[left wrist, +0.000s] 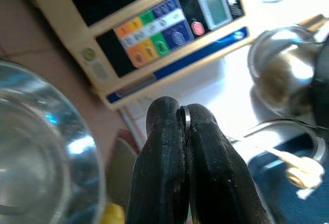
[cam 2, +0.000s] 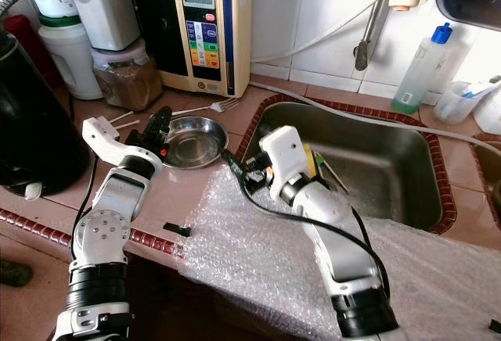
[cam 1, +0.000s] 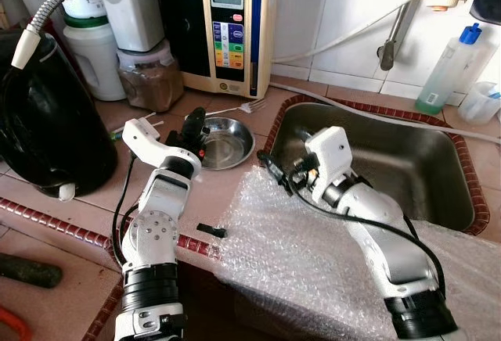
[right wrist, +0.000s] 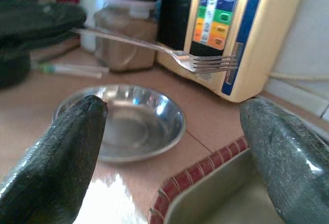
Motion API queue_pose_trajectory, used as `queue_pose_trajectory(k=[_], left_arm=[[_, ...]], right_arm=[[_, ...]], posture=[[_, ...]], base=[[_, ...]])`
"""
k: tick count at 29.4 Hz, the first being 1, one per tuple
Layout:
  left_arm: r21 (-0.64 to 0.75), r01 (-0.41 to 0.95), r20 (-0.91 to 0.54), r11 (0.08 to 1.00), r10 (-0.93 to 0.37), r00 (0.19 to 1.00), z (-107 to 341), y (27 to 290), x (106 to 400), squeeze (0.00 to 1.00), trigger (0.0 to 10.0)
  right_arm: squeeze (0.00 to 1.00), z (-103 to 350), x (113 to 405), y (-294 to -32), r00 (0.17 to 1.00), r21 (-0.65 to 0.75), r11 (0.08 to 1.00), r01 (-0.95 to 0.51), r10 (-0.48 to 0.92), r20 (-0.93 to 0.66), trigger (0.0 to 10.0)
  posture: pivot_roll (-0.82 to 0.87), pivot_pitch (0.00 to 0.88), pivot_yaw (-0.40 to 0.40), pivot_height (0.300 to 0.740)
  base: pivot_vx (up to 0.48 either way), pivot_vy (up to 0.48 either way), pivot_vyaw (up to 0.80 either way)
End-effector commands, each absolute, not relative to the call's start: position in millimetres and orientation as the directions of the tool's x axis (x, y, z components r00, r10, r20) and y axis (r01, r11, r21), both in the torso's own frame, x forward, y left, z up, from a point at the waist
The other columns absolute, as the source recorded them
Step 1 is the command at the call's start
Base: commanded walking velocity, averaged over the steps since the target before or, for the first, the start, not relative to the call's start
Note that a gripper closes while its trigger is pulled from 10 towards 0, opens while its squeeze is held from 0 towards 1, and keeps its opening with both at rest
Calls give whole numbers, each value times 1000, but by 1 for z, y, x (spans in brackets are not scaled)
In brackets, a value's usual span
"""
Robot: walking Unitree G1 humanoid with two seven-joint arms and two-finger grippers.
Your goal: Kitchen organization
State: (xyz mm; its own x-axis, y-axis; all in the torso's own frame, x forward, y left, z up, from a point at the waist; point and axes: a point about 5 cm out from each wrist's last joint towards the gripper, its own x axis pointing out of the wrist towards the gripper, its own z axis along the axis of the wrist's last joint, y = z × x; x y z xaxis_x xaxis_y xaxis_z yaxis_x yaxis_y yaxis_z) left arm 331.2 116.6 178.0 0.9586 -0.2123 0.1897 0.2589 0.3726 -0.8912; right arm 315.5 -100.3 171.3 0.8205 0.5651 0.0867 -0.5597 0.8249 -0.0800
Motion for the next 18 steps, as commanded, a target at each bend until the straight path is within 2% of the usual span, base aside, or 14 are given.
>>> queue_pose_trajectory(k=[1,2,7,8,18], left_arm=[[-890,332,260,313,-251,932,195,102,331,0,0],[-893,339,263,296,-267,927,194,99,331,0,0],[-893,367,283,259,-311,907,195,92,330,0,0],[-893,370,283,256,-319,904,195,88,330,0,0],[-895,391,295,215,-372,880,194,74,329,0,0]], right_arm=[[0,175,321,-105,843,-21,849,-528,527,105,10000],[0,178,326,-106,857,61,858,-509,500,122,10000],[0,183,335,-106,884,230,854,-467,441,156,10000],[0,185,339,-106,893,305,839,-450,418,168,10000],[0,183,347,-103,919,504,770,-390,356,168,10000]], posture=[[-19,0,14,740],[-17,0,16,740],[-17,0,18,740],[-17,0,18,740],[-8,0,21,740]], base=[[0,0,0],[0,0,0],[0,0,0],[0,0,0],[0,0,0]])
